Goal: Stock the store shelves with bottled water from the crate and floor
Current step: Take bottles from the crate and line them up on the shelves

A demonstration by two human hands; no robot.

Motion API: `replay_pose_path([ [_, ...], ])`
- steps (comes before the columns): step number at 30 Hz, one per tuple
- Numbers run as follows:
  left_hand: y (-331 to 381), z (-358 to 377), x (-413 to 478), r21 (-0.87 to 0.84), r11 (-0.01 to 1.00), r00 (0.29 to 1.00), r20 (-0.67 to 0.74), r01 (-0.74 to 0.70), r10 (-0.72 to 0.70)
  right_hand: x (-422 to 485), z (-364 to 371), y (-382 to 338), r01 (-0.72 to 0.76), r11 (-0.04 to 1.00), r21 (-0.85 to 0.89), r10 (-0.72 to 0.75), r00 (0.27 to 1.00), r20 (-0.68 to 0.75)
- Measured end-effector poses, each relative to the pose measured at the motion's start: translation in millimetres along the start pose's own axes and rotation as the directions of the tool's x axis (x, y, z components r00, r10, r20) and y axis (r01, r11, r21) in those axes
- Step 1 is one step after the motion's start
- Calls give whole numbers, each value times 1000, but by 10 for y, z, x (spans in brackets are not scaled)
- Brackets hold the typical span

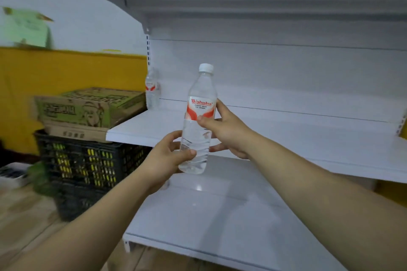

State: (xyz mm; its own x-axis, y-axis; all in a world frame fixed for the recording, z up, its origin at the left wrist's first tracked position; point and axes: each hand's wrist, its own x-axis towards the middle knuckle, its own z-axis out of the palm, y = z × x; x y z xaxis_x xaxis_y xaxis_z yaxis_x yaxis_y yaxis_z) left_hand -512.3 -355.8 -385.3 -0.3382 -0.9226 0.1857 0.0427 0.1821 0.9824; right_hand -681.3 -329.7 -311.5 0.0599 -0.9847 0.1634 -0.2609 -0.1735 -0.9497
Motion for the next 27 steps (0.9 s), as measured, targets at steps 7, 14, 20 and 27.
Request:
replay_pose_path([
  [7, -88, -408, 267, 52, 998, 996, -89, 23, -19, 598, 287, 108, 51, 999, 17, -52, 997, 50],
  [14, -177, -638, 1317, 149, 988, 993, -121, 30, -12, 1638, 196, 234, 67, 997, 49, -67, 998, -2],
  [20, -387, -845, 2077, 342, 935, 992, -112, 95, -60, 2379, 185, 586, 60, 994, 91, -54, 997, -62],
  [27, -655, -1478, 2497, 878, 366, 948, -255, 310, -190, 3001, 320, 821, 79, 997, 15, -78, 995, -66],
])
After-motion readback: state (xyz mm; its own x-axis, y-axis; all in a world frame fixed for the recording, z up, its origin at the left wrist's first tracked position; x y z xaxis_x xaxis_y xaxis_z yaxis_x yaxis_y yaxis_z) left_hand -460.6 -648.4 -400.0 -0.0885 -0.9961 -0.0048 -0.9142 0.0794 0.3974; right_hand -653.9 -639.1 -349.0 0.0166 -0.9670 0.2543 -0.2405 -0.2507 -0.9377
